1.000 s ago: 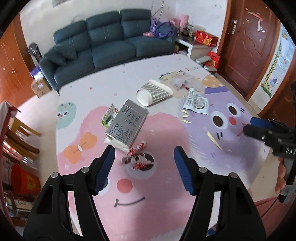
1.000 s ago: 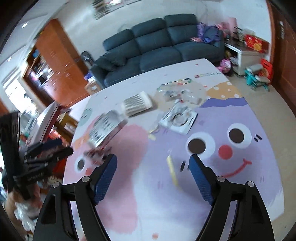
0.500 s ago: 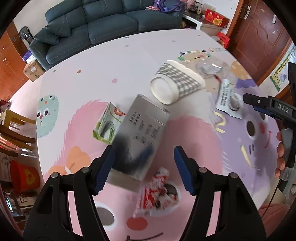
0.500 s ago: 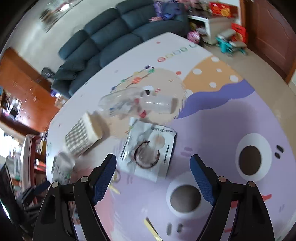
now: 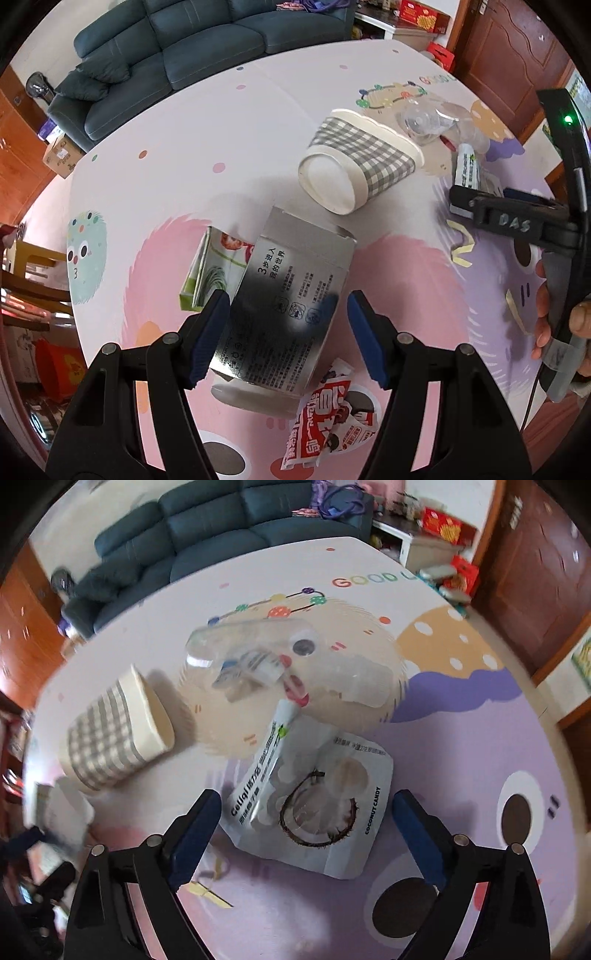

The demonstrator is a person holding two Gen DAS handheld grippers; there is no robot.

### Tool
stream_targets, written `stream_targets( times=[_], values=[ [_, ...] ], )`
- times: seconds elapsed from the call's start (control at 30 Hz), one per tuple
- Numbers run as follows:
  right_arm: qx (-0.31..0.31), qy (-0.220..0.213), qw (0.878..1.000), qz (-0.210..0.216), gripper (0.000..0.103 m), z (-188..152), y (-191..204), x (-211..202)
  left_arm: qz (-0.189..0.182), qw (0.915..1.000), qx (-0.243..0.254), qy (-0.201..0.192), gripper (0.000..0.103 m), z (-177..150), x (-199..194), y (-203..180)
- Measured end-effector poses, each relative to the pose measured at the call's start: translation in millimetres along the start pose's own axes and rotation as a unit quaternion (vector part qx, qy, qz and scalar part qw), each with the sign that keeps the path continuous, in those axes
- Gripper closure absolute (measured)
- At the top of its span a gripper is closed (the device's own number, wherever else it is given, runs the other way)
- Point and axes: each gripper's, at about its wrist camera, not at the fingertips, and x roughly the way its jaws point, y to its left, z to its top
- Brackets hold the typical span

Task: Collect trash
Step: 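Grasp the grey printed box with left tool while right tool grasps white wrapper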

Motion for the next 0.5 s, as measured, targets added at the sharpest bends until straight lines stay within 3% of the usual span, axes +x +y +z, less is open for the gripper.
stream_targets(
  times=[0.2, 0.27, 0.33, 0.43, 0.5],
  values=[
    [-0.038, -0.023, 0.999, 0.006, 0.032, -8, -1, -8, 0.015, 0.9994, 0.029, 0.01, 0.038, 4, 10, -12],
    [-0.045, -0.025, 0.999, 0.01, 0.045, -12, -4, -13, 0.016, 0.9991, 0.037, 0.01, 0.038, 7, 12, -14],
    [-0.048, -0.025, 0.998, 0.015, 0.069, -13, -8, -18, 0.016, 0.9988, 0.043, 0.014, 0.037, 9, 14, -14],
    [-0.052, -0.021, 0.998, 0.03, 0.082, -17, -19, -24, 0.007, 0.998, 0.054, 0.031, 0.037, 11, 16, -12],
    [-0.052, -0.019, 0.998, 0.041, 0.084, -19, -26, -26, 0.0, 0.9965, 0.068, 0.049, 0.037, 9, 19, -11]
  ],
)
